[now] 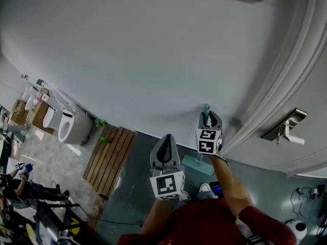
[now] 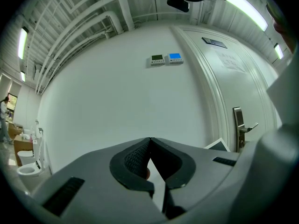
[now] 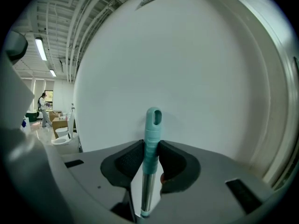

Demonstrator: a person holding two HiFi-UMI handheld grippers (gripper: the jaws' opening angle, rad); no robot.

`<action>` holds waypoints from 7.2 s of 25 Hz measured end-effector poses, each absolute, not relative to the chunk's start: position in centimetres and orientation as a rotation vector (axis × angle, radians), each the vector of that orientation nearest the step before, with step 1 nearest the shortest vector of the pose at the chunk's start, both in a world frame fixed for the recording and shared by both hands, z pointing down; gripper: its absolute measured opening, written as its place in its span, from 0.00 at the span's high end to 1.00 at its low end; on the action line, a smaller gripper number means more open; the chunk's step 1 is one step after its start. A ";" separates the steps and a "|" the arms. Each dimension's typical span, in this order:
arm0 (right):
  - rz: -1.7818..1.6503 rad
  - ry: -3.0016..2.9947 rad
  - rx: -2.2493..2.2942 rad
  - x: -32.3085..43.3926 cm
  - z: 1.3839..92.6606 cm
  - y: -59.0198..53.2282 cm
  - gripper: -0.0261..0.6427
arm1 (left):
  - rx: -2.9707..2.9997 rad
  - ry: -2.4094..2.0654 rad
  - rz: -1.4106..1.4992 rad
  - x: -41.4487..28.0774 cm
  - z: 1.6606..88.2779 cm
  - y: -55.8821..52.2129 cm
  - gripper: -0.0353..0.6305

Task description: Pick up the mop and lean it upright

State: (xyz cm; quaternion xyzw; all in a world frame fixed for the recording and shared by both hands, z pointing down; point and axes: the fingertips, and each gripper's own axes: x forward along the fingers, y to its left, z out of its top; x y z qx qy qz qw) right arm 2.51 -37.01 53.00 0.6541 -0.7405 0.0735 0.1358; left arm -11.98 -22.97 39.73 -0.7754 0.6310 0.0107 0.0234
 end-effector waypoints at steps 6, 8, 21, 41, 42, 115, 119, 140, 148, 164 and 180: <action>0.204 -2.152 1.882 2.4 53.1 -36.9 0.79 | -2.403 1.962 0.082 -12.1 39.5 -23.2 0.93; 0.202 -2.160 1.874 2.4 53.1 -36.7 0.79 | -2.398 1.966 0.059 -12.2 39.7 -23.3 0.93; 0.169 -2.262 1.803 1.5 51.9 -28.9 0.80 | -2.384 2.001 0.037 -12.8 40.8 -23.1 0.93; 0.120 -2.313 1.722 -0.4 51.2 -25.2 0.80 | -2.376 1.994 0.047 -13.2 40.7 -22.8 0.93; 0.111 -2.318 1.725 -0.3 51.0 -25.1 0.80 | -2.376 1.994 0.059 -13.2 40.6 -22.7 0.93; 0.008 -2.494 1.614 -2.7 45.5 -24.5 0.80 | -2.302 2.051 0.112 -14.1 37.9 -21.8 0.93; 0.051 -2.457 1.598 -2.7 48.0 -24.9 0.80 | -2.304 2.048 0.117 -14.1 38.2 -21.8 0.93; 0.091 -2.385 1.640 -3.0 51.6 -26.8 0.80 | -2.305 2.059 0.093 -14.5 38.4 -21.8 0.93; 0.088 -2.345 1.699 -3.3 51.9 -30.4 0.80 | -2.303 2.074 0.084 -14.5 38.6 -21.5 0.93; 0.128 -2.194 1.823 -2.1 52.8 -38.0 0.79 | -2.303 2.098 0.098 -15.1 39.0 -21.0 0.93; 0.191 -2.239 1.775 -2.6 52.7 -38.1 0.69 | -2.285 2.099 0.096 -15.3 39.2 -20.7 0.93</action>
